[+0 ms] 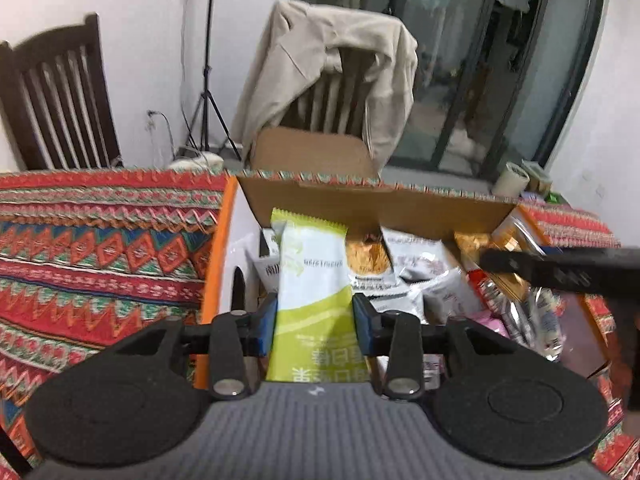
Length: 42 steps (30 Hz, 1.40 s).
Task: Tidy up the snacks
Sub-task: 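Carry both held snacks into the box and open both tools, then withdraw both tools from the box toward the last pink packet and bar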
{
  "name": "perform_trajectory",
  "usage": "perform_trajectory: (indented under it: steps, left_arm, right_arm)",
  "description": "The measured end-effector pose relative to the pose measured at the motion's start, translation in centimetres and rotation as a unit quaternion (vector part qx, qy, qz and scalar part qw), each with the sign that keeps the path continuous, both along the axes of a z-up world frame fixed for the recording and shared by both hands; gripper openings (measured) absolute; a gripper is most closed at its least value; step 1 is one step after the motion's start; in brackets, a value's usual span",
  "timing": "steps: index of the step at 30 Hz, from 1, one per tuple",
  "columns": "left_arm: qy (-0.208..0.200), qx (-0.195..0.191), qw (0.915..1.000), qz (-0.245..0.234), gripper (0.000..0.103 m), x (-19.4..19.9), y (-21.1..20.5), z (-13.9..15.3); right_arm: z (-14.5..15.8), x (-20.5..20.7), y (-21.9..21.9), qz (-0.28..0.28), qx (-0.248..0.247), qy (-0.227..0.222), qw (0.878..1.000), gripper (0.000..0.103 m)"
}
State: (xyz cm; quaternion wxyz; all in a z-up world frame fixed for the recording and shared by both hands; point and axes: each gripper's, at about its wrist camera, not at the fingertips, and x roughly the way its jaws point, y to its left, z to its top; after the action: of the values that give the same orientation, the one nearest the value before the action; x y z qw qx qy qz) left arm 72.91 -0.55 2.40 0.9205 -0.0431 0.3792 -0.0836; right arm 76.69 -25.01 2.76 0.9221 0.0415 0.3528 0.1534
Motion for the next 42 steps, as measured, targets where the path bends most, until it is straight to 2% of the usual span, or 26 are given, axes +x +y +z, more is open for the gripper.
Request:
perform_trajectory:
  steps: [4,6,10,16,21,23,30,36,42]
  left_arm:
    - [-0.009,0.006,0.9999,-0.009,0.070,0.4,0.0,-0.6]
    - [-0.015,0.011,0.9998,-0.011,0.071,0.2,-0.2,-0.3]
    - [-0.017,-0.003,0.9998,-0.012,0.074,-0.1,0.2,1.0]
    - [-0.026,0.003,0.9995,-0.020,0.082,-2.8,0.6,3.6]
    - [-0.044,0.008,0.9978,-0.049,0.088,-8.5,1.1,6.5]
    - [-0.058,0.009,0.9967,-0.056,0.094,-11.5,1.3,7.8]
    - [-0.094,-0.014,0.9919,-0.084,0.102,-23.2,2.2,10.3]
    - [-0.134,-0.015,0.9876,-0.079,0.103,-32.9,2.4,10.1]
    - [-0.163,-0.021,0.9845,-0.062,0.103,-40.7,2.9,8.6]
  right_arm:
    - [-2.5,4.3,1.1,-0.019,-0.013,0.032,0.999,0.053]
    - [-3.0,5.3,1.4,-0.022,-0.008,0.036,0.999,0.062]
    - [-2.8,5.3,1.6,-0.026,-0.011,0.026,0.999,0.066]
    - [0.3,1.3,0.4,-0.019,-0.033,-0.008,0.999,0.073]
    - [4.2,-4.7,-1.3,-0.002,-0.049,-0.044,0.998,0.081]
    - [5.8,-8.1,-1.9,0.007,-0.056,-0.059,0.997,0.083]
    - [9.2,-20.4,-3.4,0.039,-0.052,-0.100,0.993,0.090]
    - [9.5,-30.2,-3.1,0.063,-0.038,-0.125,0.989,0.095]
    - [7.3,-37.8,-2.6,0.064,-0.025,-0.133,0.989,0.097]
